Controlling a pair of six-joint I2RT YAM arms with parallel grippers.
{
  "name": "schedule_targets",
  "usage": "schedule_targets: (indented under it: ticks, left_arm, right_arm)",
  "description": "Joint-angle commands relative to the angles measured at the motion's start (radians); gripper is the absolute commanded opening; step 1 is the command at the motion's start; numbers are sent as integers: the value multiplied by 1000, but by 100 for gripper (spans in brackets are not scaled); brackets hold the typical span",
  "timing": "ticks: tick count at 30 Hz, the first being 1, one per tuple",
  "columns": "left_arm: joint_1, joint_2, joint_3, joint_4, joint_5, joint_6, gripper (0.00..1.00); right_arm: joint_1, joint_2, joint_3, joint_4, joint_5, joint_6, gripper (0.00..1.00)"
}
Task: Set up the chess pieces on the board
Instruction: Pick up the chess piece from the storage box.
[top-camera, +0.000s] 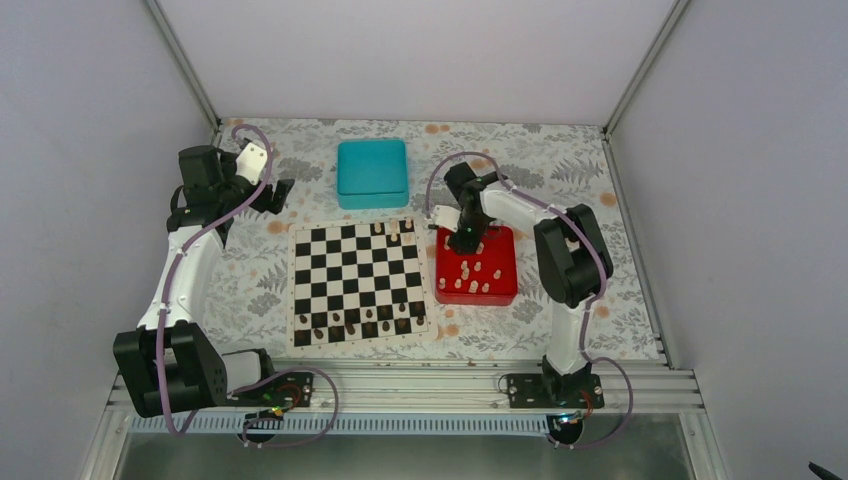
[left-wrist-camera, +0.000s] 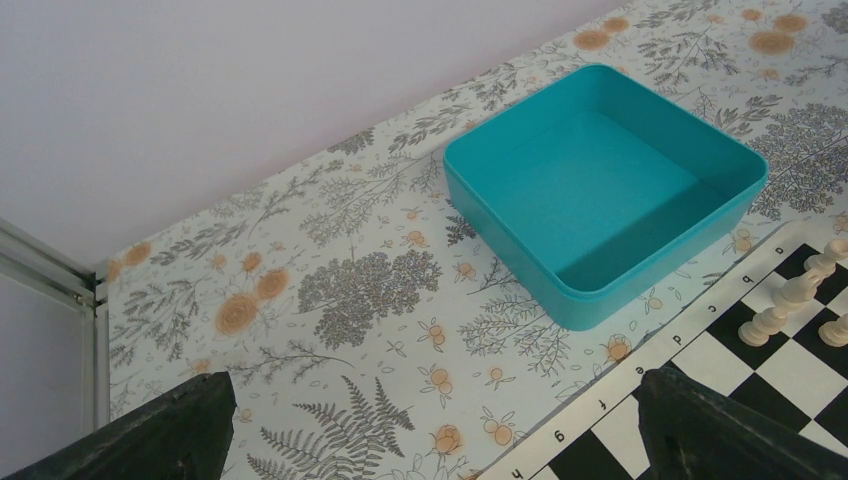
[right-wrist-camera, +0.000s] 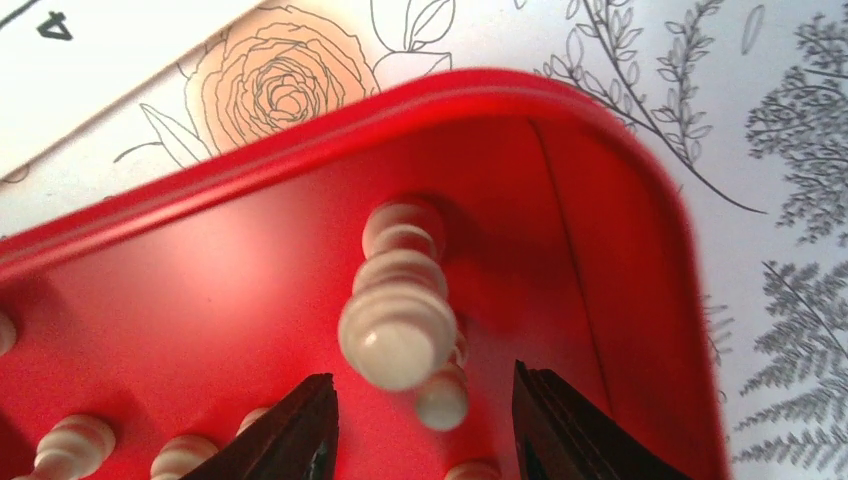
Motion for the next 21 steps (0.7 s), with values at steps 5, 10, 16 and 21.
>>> schedule_targets:
  ticks: [5,10,16,21]
  left_arm:
    - [5,-5,-4,5,9,5,100]
    - [5,0,-3,2,15,8,100]
    - [5,-1,-3,0,22,10,100]
    - [5,0,-1,2,28,10,100]
  right_arm:
    - [2,52,45,18,-30,-24,34]
    - [3,35,49,8,-37,-19,14]
    - [6,-8,123,-114,4,5,6]
    - [49,-35,291,-227,36,17,6]
